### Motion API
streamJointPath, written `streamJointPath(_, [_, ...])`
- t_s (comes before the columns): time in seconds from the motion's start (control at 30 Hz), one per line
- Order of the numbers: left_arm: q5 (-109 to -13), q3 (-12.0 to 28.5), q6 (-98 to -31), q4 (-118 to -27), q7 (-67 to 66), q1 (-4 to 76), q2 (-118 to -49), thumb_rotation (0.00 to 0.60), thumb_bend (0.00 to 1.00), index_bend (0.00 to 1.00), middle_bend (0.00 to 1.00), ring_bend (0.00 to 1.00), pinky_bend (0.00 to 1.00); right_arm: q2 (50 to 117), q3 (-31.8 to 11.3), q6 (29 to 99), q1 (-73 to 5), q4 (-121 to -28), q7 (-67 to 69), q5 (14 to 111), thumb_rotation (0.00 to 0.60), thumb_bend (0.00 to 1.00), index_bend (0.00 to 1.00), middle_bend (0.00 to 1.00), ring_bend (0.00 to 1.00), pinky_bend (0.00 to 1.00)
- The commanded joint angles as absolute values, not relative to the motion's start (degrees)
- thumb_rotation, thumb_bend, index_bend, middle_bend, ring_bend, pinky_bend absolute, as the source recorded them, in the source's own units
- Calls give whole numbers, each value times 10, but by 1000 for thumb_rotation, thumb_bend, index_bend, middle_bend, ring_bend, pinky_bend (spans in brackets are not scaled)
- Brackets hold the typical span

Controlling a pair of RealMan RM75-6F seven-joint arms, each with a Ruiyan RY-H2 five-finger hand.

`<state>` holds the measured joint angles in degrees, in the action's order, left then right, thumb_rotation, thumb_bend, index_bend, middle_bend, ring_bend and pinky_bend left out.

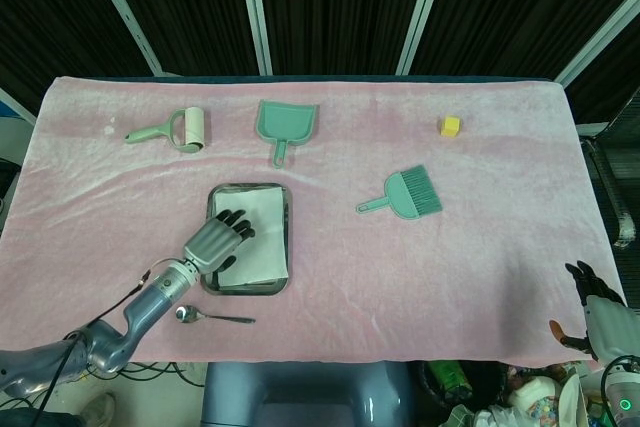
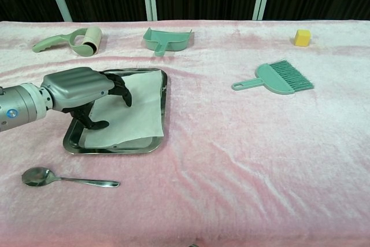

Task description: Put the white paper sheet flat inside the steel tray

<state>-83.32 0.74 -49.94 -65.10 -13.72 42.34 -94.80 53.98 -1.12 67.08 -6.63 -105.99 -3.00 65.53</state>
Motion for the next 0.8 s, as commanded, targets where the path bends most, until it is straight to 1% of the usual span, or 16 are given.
streamJointPath(0.03, [-838, 7, -502, -648, -132, 425, -951, 600, 324, 287, 240, 91, 186, 540, -11, 671, -66, -1060, -30, 655, 600, 250, 0, 7, 100, 152])
streamJointPath(0.33, [-857, -3, -508, -637, -115, 428, -956, 600, 325, 287, 242, 91, 186, 539, -11, 669, -67, -1061, -30, 653, 600, 250, 0, 7, 100, 151])
streamJointPath(0.8, [-872, -15, -508, -644, -110, 429, -939, 600, 324, 287, 243, 91, 186, 540, -11, 668, -68, -1061, -31, 651, 600, 250, 0, 7, 100, 151])
